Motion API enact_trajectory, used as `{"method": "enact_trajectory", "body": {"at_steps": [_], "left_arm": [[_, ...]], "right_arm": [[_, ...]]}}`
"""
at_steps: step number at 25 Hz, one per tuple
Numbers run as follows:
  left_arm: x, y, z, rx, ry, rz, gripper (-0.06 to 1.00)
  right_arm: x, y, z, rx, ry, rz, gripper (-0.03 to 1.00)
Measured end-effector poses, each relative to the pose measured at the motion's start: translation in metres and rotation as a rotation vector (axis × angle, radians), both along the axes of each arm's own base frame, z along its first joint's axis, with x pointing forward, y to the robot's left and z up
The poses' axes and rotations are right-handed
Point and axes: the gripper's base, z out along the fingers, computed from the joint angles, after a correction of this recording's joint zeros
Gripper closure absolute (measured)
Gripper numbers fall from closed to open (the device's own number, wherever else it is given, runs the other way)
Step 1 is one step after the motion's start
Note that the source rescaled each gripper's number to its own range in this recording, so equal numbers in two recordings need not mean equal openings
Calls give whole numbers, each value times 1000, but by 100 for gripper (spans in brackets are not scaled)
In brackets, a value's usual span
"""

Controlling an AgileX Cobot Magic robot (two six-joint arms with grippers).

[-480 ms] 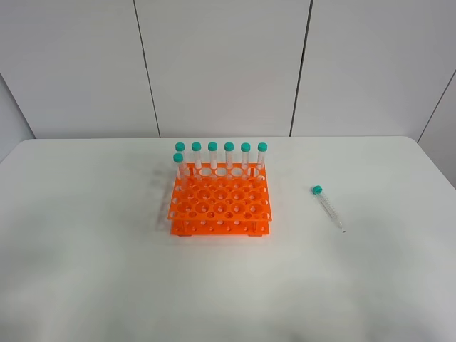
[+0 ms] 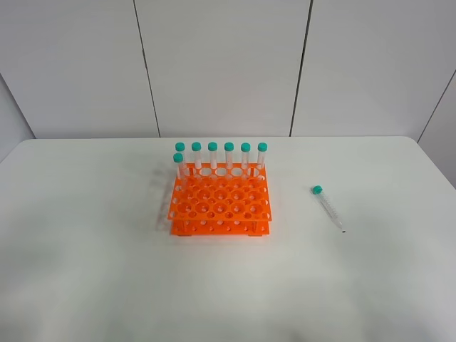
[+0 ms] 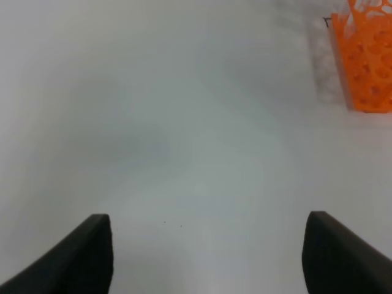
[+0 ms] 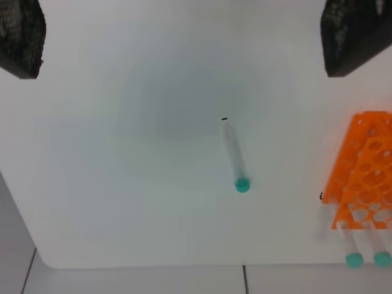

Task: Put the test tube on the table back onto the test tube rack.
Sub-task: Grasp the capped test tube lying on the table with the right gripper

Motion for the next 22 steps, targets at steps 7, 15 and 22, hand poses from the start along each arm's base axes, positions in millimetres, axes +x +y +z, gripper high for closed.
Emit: {"method": "enact_trajectory", "body": {"at_steps": [7,15,22], "left_arm": [[0,0,0,0,0,0,-6],[0,0,0,0,0,0,-6],[0,0,0,0,0,0,-6]], "right_arm": [[58,0,39,-3,204,-2,-3],[181,-1,33,-10,590,5,-3],[275,-1,-16,-52,846,58,-3]]}}
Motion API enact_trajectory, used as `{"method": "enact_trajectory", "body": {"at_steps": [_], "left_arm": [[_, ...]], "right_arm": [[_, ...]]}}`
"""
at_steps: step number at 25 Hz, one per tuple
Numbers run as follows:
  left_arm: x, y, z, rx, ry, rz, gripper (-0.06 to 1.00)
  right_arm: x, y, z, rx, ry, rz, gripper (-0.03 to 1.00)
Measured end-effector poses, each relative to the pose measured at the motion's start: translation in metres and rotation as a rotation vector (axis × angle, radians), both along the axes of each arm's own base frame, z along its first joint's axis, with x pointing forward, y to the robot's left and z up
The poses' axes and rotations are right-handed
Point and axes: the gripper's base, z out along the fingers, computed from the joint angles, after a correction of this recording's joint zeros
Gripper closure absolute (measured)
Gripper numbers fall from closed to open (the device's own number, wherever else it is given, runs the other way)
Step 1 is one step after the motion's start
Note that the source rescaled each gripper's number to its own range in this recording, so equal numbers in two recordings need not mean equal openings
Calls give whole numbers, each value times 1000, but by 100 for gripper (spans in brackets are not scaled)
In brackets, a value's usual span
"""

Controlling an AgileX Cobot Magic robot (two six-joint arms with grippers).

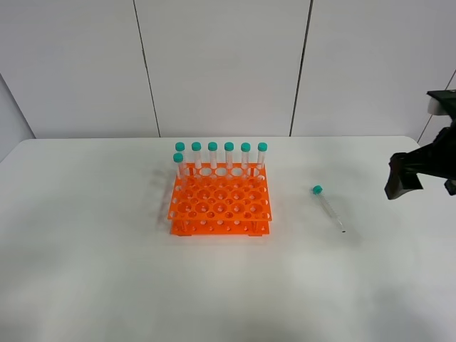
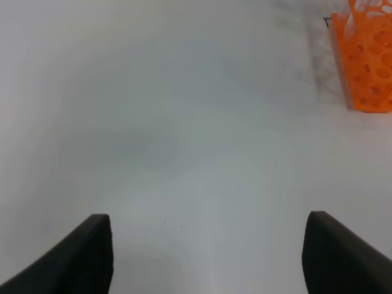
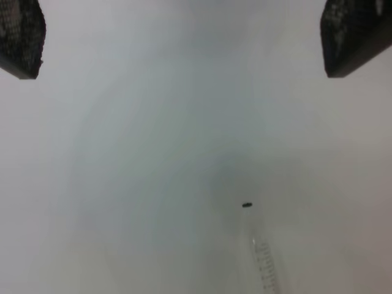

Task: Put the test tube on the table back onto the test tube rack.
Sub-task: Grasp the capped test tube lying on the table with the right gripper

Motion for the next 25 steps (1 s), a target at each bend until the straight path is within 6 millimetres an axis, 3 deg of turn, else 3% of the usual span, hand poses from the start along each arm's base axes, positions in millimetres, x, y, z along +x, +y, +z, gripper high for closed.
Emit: {"method": "enact_trajectory", "body": {"at_steps": [4,9,16,19,25], "left_arm": [[0,0,0,0,0,0,-6],[0,0,0,0,0,0,-6],[0,0,0,0,0,0,-6],[0,0,0,0,0,0,-6],[0,0,0,0,0,0,-6]], "right_arm": [[38,9,-23,6,51,36,-3],[70,33,-44,5,40,107,-3],[106,36,-67,0,58,109,-3],[118,38,-77,6,68,106,-3],[121,43,-101,12,126,121,-3]]}}
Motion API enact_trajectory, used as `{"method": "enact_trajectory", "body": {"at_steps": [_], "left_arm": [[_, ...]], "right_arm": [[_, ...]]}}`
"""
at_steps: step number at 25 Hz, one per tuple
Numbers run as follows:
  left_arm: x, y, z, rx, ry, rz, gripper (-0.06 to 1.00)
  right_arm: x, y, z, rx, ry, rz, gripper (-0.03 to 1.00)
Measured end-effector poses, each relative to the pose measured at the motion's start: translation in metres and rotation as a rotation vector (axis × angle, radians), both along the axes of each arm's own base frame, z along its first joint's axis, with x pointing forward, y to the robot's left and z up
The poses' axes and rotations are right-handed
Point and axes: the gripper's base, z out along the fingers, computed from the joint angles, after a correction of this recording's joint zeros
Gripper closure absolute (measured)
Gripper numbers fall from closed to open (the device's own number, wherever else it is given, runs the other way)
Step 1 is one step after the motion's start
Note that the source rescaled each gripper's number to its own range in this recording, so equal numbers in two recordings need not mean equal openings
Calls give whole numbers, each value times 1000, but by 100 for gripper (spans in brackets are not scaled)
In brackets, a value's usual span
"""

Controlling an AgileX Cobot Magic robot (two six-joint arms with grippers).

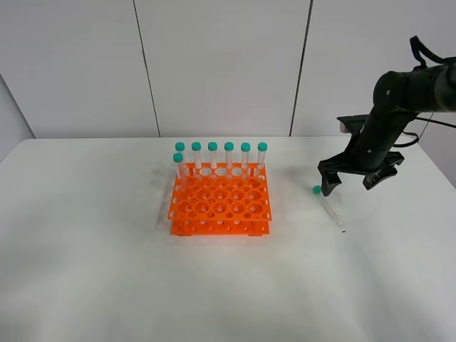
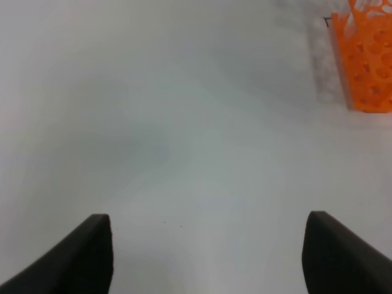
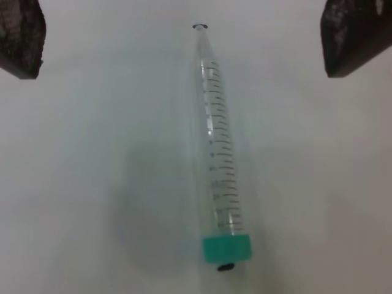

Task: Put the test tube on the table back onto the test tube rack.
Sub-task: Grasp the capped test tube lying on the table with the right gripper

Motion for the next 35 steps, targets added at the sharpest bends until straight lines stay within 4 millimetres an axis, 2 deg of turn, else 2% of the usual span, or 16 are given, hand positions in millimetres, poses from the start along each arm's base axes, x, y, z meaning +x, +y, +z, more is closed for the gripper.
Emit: {"method": "enact_trajectory", "body": {"at_steps": [6,13,21,28,31,35], "left_arm": [[0,0,0,0,0,0,-6],[0,0,0,0,0,0,-6],[0,0,0,0,0,0,-6],[0,0,0,0,0,0,-6],[0,0,0,0,0,0,-6],[0,0,0,0,0,0,-6]], "right_arm": [[2,0,-30,-5,76,-1,-3],[4,1,-54,-5,111,-6,-3],[6,1,-64,-2,116,-9,-3],[4,18,-65,-11,106,38,-3],[5,18,-65,-22,100,49,-3],[5,17,-66,-35,101,53,9]]}}
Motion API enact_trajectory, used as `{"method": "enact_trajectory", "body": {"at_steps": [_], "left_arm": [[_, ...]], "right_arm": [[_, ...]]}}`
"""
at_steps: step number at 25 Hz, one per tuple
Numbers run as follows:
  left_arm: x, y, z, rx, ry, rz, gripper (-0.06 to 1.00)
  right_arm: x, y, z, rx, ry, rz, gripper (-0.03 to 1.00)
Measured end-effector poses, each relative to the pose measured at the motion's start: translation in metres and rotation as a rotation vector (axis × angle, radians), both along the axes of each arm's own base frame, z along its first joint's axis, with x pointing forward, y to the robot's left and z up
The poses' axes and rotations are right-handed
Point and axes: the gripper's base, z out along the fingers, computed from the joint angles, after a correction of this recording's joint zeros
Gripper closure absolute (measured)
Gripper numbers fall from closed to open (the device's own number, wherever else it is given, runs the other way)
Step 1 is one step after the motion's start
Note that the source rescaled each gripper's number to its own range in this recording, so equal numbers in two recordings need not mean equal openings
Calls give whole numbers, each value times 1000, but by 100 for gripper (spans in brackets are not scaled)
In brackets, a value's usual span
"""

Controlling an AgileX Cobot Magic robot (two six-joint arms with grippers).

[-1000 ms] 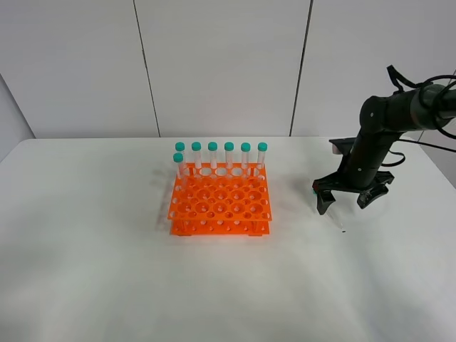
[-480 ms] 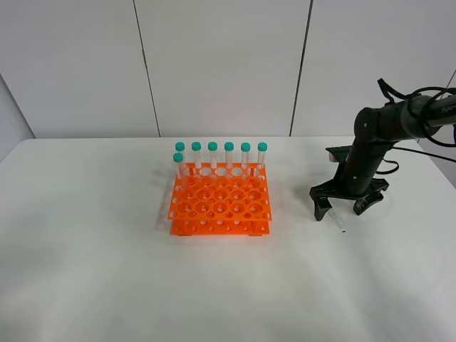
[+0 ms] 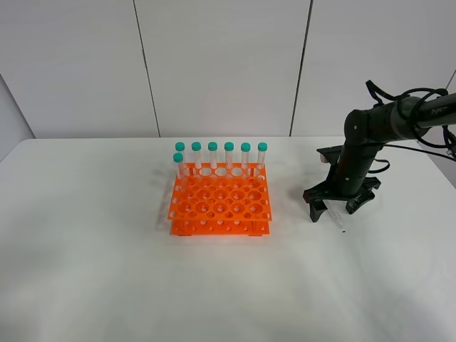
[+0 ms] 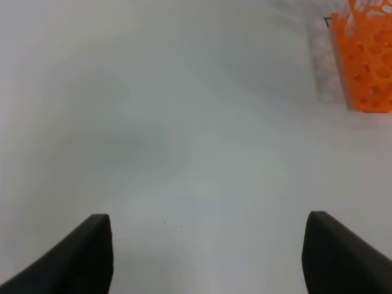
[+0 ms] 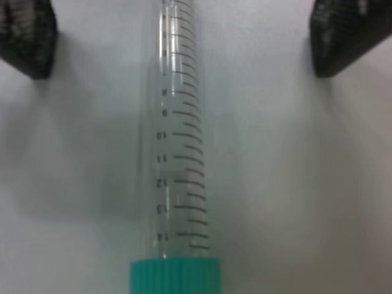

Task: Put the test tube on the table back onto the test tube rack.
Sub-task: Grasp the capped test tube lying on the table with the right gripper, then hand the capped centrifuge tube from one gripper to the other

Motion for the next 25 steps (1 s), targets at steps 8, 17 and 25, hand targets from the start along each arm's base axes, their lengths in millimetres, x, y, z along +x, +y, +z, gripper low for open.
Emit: {"method": "enact_trajectory", "body": {"at_steps": [8,17,25], "left_arm": [[0,0,0,0,0,0,-6],[0,0,0,0,0,0,-6],[0,0,0,0,0,0,-6]], "right_arm": [[-1,-1,-1,-6,15,1,89],[-2,-1,17,-4,-10,16,95],[-28,-6,124,-1,-183,44,95]]}}
